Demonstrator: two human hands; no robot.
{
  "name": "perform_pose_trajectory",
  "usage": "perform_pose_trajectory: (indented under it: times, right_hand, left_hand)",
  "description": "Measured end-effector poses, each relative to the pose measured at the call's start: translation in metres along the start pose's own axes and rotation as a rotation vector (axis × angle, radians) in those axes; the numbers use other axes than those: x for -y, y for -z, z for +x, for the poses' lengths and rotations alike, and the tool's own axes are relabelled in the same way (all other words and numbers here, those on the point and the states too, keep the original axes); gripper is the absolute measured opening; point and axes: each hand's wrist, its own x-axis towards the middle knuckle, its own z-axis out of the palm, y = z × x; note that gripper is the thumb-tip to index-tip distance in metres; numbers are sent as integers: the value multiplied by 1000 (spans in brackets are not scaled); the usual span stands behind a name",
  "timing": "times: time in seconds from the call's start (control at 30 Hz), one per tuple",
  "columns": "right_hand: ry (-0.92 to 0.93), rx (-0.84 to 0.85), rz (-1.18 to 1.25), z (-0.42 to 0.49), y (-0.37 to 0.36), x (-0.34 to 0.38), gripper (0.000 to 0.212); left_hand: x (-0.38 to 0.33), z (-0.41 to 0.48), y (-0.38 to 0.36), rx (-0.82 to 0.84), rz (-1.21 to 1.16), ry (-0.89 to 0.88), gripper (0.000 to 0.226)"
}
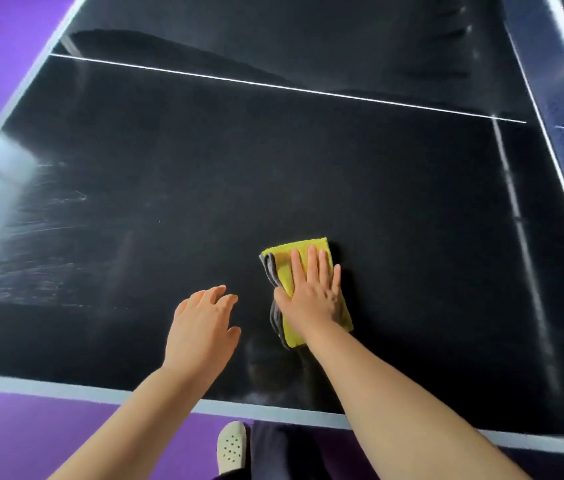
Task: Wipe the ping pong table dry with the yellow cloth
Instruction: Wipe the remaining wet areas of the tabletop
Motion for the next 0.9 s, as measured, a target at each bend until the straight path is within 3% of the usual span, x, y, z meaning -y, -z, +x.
perform_pose_trajectory:
  times: [0.23,0.37,0.5,0.7,0.9]
  right_hand:
    - [-11,21,45,-116,-43,-4,84]
    - [-26,47,30,-155,-47,-23,77]
    - [17,45,-16,-162,-44,-42,71]
    - [62,4,-31,-153,-44,-56,84]
    - [-35,-19,2,-128,-29,-112,69]
  left_hand:
    - [1,-51,-4,21,35,-119,54]
    - [-15,-66,-4,50,41,-193,55]
    - [-31,-71,-3,52,57,-247,55]
    - [-48,-69,-3,54,118,-264,54]
    - [-95,-64,-16,87,185,-288,54]
